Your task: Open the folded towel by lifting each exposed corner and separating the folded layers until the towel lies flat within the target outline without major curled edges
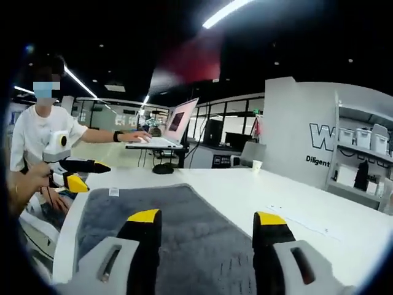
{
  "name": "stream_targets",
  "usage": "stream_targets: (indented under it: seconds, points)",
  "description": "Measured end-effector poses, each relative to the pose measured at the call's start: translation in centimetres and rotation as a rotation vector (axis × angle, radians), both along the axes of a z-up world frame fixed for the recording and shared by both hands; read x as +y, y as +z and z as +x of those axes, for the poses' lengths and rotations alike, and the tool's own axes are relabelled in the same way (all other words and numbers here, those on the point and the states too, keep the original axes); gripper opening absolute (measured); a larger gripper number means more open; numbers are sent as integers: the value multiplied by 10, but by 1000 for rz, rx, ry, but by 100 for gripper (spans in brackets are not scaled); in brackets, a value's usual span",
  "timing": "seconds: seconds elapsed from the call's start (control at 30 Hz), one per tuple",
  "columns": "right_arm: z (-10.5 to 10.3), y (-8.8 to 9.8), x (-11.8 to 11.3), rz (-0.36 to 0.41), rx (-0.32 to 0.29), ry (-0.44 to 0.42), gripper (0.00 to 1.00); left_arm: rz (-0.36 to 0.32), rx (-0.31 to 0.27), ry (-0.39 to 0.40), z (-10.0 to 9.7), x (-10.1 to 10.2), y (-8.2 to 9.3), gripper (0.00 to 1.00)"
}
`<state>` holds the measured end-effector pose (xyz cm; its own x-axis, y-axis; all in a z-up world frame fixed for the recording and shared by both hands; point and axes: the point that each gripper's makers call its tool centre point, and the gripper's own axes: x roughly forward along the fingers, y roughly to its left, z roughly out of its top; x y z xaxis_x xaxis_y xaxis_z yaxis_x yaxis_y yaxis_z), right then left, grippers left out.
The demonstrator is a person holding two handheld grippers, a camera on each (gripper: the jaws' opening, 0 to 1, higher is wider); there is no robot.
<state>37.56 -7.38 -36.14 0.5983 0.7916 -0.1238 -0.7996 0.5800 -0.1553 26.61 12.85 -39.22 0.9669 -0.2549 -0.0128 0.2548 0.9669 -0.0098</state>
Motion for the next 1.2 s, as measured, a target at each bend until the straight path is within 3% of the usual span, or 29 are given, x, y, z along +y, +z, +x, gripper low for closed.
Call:
stream_targets:
  seconds: [0.23, 0.3, 0.43, 0.87, 1.1, 1.2]
  points:
    - [-24, 0, -52, -15, -14, -98, 64, 18, -11, -47, 1, -19, 2, 83]
    - [-31, 4, -61, -10, -50, -108, 66, 22, -3, -52, 2, -23, 0, 83]
    - [-45, -3, -85, -32, -47, -156, 67, -4, -9, -71, 5, -32, 0, 83]
    - [-82, -3, -153, 4, -49, -289, 71, -16, -23, -126, 11, -58, 7, 87]
    - [-116, -15, -185, 19, -47, -356, 75, -17, -36, -127, 2, -60, 11, 91]
    - [-130, -31, -205, -8, -28, -407, 76, -19, -37, -121, -1, -60, 11, 94]
